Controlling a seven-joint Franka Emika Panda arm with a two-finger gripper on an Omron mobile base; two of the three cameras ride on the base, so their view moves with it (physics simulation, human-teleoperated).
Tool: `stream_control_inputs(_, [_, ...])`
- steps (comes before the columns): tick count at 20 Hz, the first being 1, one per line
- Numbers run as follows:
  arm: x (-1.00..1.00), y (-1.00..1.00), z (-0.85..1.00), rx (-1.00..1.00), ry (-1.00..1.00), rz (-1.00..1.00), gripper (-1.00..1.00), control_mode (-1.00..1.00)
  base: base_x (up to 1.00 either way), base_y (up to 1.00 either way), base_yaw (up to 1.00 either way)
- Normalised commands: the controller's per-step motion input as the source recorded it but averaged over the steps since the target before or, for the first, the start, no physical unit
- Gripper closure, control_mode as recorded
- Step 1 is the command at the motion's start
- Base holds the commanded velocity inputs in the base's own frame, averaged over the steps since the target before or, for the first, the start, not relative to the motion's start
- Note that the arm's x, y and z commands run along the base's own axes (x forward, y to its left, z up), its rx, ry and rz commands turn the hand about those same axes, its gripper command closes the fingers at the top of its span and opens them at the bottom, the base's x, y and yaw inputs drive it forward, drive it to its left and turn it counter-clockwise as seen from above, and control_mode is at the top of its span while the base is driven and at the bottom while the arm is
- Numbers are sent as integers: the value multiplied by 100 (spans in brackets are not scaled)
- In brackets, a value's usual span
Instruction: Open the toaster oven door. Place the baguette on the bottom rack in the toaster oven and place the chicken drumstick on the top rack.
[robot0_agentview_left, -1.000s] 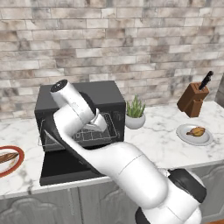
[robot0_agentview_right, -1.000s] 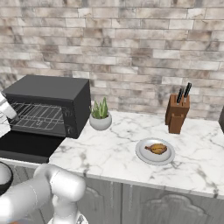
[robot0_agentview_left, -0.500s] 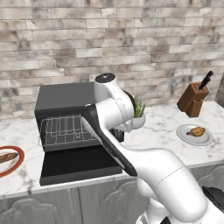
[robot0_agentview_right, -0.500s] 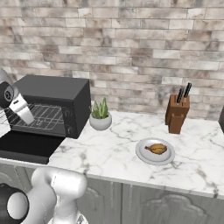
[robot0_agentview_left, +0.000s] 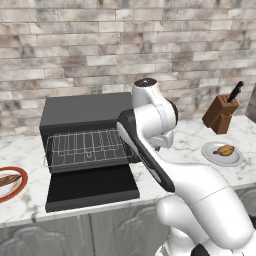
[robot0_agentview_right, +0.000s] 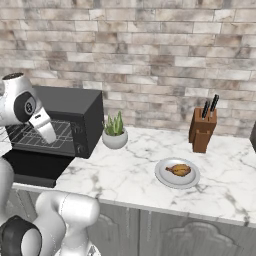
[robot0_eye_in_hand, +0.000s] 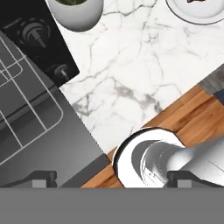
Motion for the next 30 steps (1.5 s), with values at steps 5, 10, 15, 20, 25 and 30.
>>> stream_control_inputs(5, [0, -64, 8, 0, 1, -6, -100, -100, 0, 0, 0])
stream_control_inputs(10, [0, -65, 5, 1, 0, -5, -100, -100, 0, 0, 0])
stream_control_inputs(15, [0, -68, 0, 1, 0, 0, -100, -100, 0, 0, 0])
stream_control_inputs(20, [0, -68, -11, 0, 0, 0, -100, -100, 0, 0, 0])
stream_control_inputs(25, [10, -72, -14, 0, 0, 0, -100, -100, 0, 0, 0])
stream_control_inputs(30, [13, -78, -22, 3, 0, 0, -100, -100, 0, 0, 0])
